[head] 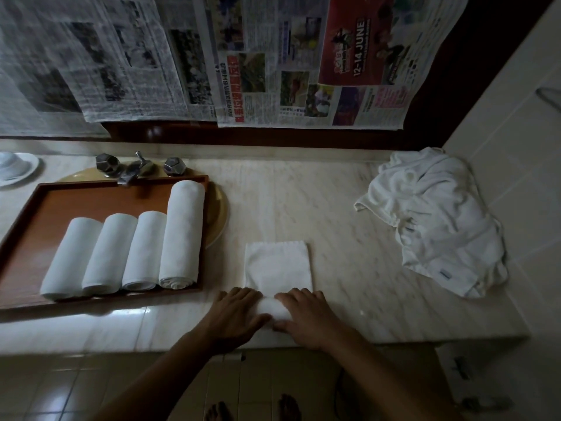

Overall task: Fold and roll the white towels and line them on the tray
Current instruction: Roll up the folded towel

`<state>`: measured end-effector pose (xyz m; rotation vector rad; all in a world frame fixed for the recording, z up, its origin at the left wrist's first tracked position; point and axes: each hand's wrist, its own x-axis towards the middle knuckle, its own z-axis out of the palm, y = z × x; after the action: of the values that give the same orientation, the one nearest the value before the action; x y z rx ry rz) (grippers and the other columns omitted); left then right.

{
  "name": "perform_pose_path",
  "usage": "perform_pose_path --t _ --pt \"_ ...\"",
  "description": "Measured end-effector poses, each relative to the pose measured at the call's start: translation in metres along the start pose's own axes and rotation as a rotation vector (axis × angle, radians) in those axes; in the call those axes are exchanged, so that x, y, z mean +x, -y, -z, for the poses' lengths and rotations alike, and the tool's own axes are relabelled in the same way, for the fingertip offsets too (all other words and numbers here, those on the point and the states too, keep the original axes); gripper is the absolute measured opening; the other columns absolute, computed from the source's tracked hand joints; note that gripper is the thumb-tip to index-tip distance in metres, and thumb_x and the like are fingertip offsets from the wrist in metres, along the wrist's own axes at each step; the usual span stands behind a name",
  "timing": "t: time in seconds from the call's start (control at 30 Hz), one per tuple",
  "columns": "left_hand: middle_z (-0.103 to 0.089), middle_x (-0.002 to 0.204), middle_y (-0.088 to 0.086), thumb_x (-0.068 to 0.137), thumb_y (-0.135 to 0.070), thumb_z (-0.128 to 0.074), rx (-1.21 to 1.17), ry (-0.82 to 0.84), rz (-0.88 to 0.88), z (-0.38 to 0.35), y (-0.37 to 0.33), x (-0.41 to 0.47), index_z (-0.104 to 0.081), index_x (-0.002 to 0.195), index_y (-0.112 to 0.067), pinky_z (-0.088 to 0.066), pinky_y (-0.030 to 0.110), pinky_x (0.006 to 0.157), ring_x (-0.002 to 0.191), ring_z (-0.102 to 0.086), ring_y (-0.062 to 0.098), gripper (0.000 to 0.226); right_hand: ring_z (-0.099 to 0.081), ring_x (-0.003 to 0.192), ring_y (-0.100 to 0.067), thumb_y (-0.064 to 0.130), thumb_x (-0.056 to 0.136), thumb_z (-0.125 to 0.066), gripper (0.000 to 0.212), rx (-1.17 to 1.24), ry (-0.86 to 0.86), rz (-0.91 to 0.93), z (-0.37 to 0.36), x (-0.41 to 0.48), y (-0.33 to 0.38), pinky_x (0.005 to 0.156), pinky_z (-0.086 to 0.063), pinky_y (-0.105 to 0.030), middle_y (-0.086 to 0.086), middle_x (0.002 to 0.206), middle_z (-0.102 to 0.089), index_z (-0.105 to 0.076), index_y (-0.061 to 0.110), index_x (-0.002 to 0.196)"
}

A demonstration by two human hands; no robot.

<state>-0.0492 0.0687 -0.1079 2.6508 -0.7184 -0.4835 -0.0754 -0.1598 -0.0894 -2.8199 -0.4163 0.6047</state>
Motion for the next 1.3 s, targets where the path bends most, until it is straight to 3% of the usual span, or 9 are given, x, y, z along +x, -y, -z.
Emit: perform_pose_path --t 0.17,0.37,0.5,0.6,0.73,0.87,1.03,1.13,1.3 --pt "-0.051 0.119 -0.019 0.083 -0.087 -0.013 -0.21 0.011 0.148 -0.013 -0.004 -0.016 -0.057 0.121 -0.039 -0.033 0.036 0.093 0.11 -0.044 0.005 0.075 -0.043 0.128 -0.022 0.06 0.099 -0.042 0.055 0.072 0.087 -0.031 -0.009 -0.017 0.001 0.107 -0.033 -0.046 0.002 0.143 -0.047 -0.04 0.031 0.147" --pt "-0.05 0.132 -0.015 0.077 -0.084 -0.006 -0.06 0.068 0.232 -0.021 0.001 -0.001 -0.056 0.131 -0.041 -0.027 0.038 0.087 0.118 -0.04 0.014 0.085 -0.043 0.127 -0.025 0.055 0.102 -0.038 0.05 0.123 0.084 -0.107 0.002 -0.004 0.0 0.106 -0.035 -0.046 -0.003 0.14 -0.048 -0.051 0.024 0.138" --pt "-0.061 0.111 -0.013 0.088 -0.078 -0.038 -0.284 -0.022 0.373 -0.012 -0.009 0.011 -0.064 0.107 -0.036 -0.036 0.041 0.088 0.108 -0.05 0.017 0.053 -0.048 0.12 -0.02 0.068 0.093 -0.03 0.06 0.105 -0.166 -0.163 -0.007 -0.007 -0.002 0.105 -0.036 -0.044 0.005 0.13 -0.056 -0.057 0.032 0.134" --pt "-0.063 0.096 -0.012 0.091 -0.066 -0.057 -0.365 -0.087 0.407 -0.007 -0.018 0.016 -0.063 0.093 -0.033 -0.044 0.042 0.09 0.098 -0.056 0.017 0.034 -0.056 0.109 -0.021 0.043 0.094 -0.041 0.045 0.038 -0.461 -0.066 -0.024 -0.019 0.009 0.098 -0.047 -0.042 0.003 0.121 -0.059 -0.061 0.028 0.132" --pt "-0.063 0.085 -0.011 0.083 -0.063 -0.07 -0.468 -0.157 0.514 -0.003 -0.024 0.02 -0.062 0.081 -0.029 -0.049 0.034 0.076 0.085 -0.062 0.014 0.034 -0.058 0.119 -0.031 0.022 0.091 -0.045 0.047 -0.037 -0.602 -0.018 -0.054 -0.032 0.034 0.105 -0.046 -0.055 -0.01 0.13 -0.062 -0.064 0.018 0.134" --pt "-0.065 0.085 -0.01 0.087 -0.06 -0.066 -0.43 -0.251 0.579 -0.005 -0.035 0.023 -0.067 0.089 -0.027 -0.043 0.026 0.063 0.074 -0.059 0.006 0.033 -0.051 0.134 -0.032 0.038 0.092 -0.05 0.06 -0.075 -0.45 -0.04 -0.062 -0.031 0.025 0.114 -0.03 -0.057 -0.01 0.146 -0.054 -0.05 0.021 0.15" --pt "-0.05 0.133 0.005 0.098 -0.057 -0.049 0.019 -0.181 0.325 -0.023 -0.033 0.012 -0.044 0.14 -0.026 -0.048 0.033 0.089 0.109 -0.052 0.019 0.053 -0.052 0.13 -0.025 0.044 0.091 -0.056 0.064 -0.038 -0.342 -0.034 -0.047 -0.017 0.016 0.116 -0.034 -0.05 -0.001 0.143 -0.053 -0.042 0.027 0.151" --pt "-0.048 0.137 0.002 0.097 -0.062 -0.028 -0.074 -0.288 0.332 -0.021 -0.044 0.002 -0.044 0.139 -0.025 -0.043 0.036 0.095 0.117 -0.051 0.017 0.059 -0.045 0.136 -0.025 0.046 0.094 -0.059 0.067 -0.001 -0.254 -0.042 -0.03 -0.007 0.014 0.119 -0.029 -0.048 0.001 0.149 -0.046 -0.032 0.03 0.153" --pt "-0.046 0.145 0.0 0.097 -0.036 -0.031 0.06 -0.295 0.022 -0.015 -0.055 -0.004 -0.047 0.135 -0.031 -0.041 0.047 0.107 0.14 -0.04 0.025 0.041 -0.04 0.134 -0.028 0.041 0.097 -0.053 0.059 0.03 -0.03 -0.062 0.014 0.019 0.008 0.113 -0.029 -0.047 -0.002 0.149 -0.043 -0.032 0.031 0.151"
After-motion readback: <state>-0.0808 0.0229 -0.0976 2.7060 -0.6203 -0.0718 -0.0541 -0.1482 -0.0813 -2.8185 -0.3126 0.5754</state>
